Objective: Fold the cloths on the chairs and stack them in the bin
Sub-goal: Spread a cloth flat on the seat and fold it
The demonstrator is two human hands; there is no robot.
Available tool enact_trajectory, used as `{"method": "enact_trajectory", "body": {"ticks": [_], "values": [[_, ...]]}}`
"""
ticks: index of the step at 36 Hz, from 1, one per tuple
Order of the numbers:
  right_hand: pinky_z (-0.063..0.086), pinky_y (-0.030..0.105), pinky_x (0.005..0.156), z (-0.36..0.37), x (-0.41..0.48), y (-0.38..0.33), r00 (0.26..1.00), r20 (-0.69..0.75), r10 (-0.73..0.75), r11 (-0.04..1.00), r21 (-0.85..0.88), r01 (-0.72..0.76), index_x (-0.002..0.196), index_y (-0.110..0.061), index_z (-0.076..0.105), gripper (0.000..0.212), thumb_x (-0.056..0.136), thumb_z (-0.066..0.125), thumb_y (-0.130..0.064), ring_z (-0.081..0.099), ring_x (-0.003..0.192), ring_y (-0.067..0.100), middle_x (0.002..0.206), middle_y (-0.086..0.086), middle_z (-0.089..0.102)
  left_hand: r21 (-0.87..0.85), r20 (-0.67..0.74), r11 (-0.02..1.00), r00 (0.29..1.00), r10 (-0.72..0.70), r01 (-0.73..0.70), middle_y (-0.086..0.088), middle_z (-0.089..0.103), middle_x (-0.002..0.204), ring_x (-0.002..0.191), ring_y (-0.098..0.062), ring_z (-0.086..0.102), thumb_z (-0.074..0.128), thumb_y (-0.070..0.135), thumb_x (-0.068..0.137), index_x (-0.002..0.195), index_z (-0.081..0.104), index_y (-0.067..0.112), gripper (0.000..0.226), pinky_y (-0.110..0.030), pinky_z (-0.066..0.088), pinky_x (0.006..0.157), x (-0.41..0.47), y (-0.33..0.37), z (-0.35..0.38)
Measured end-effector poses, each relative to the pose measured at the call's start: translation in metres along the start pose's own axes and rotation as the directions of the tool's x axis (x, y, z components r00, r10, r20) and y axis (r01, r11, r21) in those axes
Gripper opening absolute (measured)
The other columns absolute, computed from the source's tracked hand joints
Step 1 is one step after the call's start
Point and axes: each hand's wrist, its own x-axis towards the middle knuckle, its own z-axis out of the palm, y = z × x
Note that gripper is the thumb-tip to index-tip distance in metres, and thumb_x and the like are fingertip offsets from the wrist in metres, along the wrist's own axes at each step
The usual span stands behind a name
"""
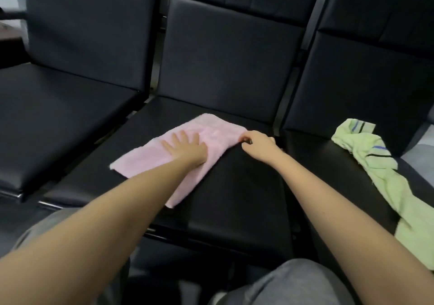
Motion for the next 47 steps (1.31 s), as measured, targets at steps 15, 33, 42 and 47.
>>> {"method": "enact_trajectory", "body": {"ticks": [15, 33, 42, 47], "values": [[0.045, 0.026, 0.087, 0.028, -0.028, 0.038, 0.979, 0.201, -0.030, 0.932, 0.360, -0.045, 0.137, -0.023, 0.042, 0.053, 0.089, 0.053, -0.004, 0.053, 0.107, 0.017, 0.130, 0.002, 0.046, -0.120, -0.083, 0.903, 0.910, 0.405, -0.413, -0.006, 0.041, 0.140, 0.120, -0.031, 0.049, 0.047, 0.013, 0.093, 0.146, 0.032, 0.021, 0.055, -0.039, 0.043, 0.095, -0.005, -0.064, -0.032], [0.040, 0.029, 0.100, 0.009, -0.041, 0.027, 0.897, 0.359, -0.258, 0.908, 0.407, 0.098, 0.094, -0.007, 0.074, 0.020, 0.091, 0.061, -0.023, 0.059, 0.098, 0.012, 0.098, 0.001, 0.068, -0.443, 0.105, 0.678, 0.717, 0.690, -0.587, 0.002, 0.054, 0.066, 0.061, -0.006, 0.047, 0.046, 0.015, 0.072, 0.075, 0.057, -0.007, 0.024, -0.018, 0.039, 0.062, -0.058, -0.075, -0.032], [0.032, 0.027, 0.065, -0.002, -0.011, 0.004, 0.977, 0.215, 0.020, 0.675, 0.717, -0.171, 0.104, -0.017, 0.062, 0.026, 0.100, 0.044, -0.035, 0.046, 0.077, 0.009, 0.093, -0.004, 0.060, -0.854, 0.073, 0.518, 0.973, 0.218, -0.052, -0.008, 0.068, 0.110, 0.096, -0.023, 0.066, 0.068, 0.036, 0.074, 0.101, 0.066, 0.010, 0.038, -0.034, 0.052, 0.083, -0.042, -0.059, -0.057], [0.039, 0.024, 0.061, 0.020, -0.008, -0.012, 0.904, 0.410, 0.121, 0.730, 0.580, -0.361, 0.096, -0.016, 0.059, 0.013, 0.095, 0.053, -0.028, 0.050, 0.070, 0.010, 0.083, -0.001, 0.058, -0.773, 0.165, 0.615, 0.986, -0.040, 0.154, -0.006, 0.057, 0.093, 0.100, -0.030, 0.059, 0.058, 0.018, 0.091, 0.122, 0.050, 0.001, 0.036, -0.032, 0.049, 0.074, -0.041, -0.046, -0.045]]}}
